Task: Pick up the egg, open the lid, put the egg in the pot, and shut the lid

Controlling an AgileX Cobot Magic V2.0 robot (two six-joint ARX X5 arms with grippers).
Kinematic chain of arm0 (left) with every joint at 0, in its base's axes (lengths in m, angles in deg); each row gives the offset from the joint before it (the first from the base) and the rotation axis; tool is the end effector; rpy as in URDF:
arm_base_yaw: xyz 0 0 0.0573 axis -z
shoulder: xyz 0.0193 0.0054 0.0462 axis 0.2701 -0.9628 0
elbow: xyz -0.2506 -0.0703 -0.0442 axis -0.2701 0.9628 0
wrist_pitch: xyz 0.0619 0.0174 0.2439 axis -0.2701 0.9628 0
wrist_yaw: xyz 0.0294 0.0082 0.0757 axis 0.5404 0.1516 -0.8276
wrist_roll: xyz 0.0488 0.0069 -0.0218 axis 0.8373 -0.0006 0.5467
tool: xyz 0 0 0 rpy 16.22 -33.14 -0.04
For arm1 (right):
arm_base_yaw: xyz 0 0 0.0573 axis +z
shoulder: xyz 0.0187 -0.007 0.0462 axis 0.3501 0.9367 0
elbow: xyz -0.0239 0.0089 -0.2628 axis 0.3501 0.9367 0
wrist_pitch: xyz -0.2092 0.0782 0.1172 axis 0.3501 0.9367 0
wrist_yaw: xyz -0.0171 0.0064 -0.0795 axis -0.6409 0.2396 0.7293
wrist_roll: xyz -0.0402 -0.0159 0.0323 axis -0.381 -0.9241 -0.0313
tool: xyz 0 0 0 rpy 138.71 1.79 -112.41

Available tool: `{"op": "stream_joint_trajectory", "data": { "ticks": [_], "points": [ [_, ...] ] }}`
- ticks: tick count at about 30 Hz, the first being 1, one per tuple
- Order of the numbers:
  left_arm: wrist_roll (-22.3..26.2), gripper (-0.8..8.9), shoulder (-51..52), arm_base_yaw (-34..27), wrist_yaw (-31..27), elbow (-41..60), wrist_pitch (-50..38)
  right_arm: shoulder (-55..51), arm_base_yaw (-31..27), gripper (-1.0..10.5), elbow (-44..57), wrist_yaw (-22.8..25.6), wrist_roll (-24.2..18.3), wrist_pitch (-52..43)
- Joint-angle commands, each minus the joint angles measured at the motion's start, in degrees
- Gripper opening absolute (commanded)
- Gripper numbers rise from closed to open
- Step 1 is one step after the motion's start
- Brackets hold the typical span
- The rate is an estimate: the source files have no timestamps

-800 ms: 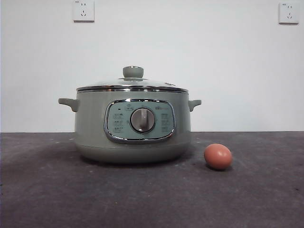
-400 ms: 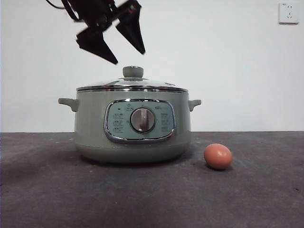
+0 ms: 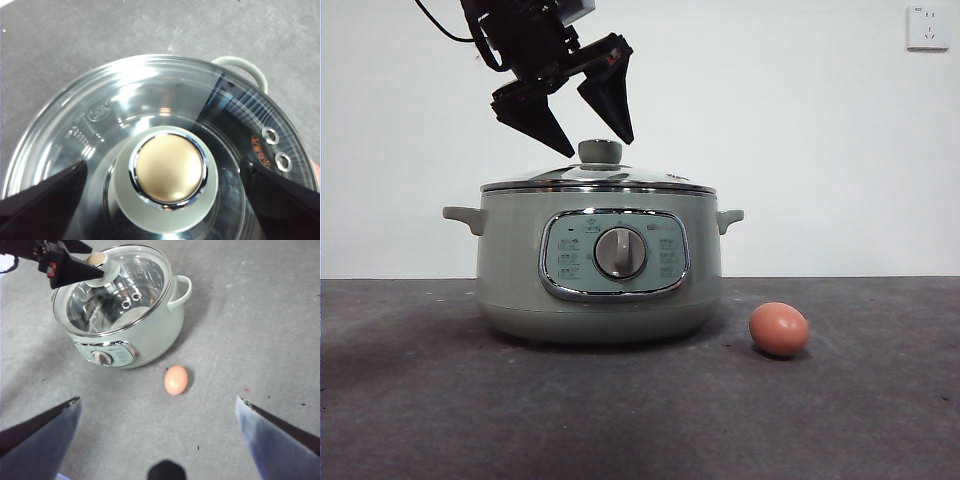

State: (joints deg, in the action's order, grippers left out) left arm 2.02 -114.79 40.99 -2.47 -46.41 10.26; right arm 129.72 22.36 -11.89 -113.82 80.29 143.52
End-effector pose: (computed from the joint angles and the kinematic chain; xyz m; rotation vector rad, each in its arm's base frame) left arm 0.3666 -0.1794 0.3210 0.2530 0.7323 -0.6596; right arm 0.1152 0.0166 0.3759 0.0750 0.6394 0.4987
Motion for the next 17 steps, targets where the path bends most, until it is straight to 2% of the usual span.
{"op": "stream_joint_trajectory", "data": {
  "ticks": [1, 4, 7, 9, 12, 14, 17],
  "points": [
    [0.79, 5.02, -1.49, 0.46, 0.02, -0.11, -0.33, 0.0, 0.04, 5.6, -0.33, -0.2, -0.37, -0.11],
    [0.13, 4.82, -1.57, 0.5, 0.02, -0.11, -0.39, 0.0, 0.04, 5.6, -0.33, -0.17, -0.37, -0.13],
    [-0.48, 2.21, -1.57, 0.5, 0.04, -0.11, -0.35, 0.0, 0.04, 5.6, -0.33, -0.17, -0.39, -0.13],
    [-0.52, 1.07, -1.57, 0.5, 0.04, -0.11, -0.24, 0.0, 0.04, 5.6, -0.33, -0.17, -0.39, -0.11],
    [-0.52, 0.77, -1.57, 0.5, 0.04, -0.11, 0.11, 0.24, 0.04, 5.6, -0.33, -0.17, -0.39, -0.13],
    [-0.52, -0.11, -1.57, 0.5, 0.04, -0.11, 0.09, 0.57, 0.04, 5.6, -0.33, -0.17, -0.39, -0.07],
    [-0.5, -0.08, -1.55, 0.5, 0.28, -0.13, 0.07, 1.11, 0.04, 5.6, -0.33, -0.17, -0.39, 0.24]
  ]
}}
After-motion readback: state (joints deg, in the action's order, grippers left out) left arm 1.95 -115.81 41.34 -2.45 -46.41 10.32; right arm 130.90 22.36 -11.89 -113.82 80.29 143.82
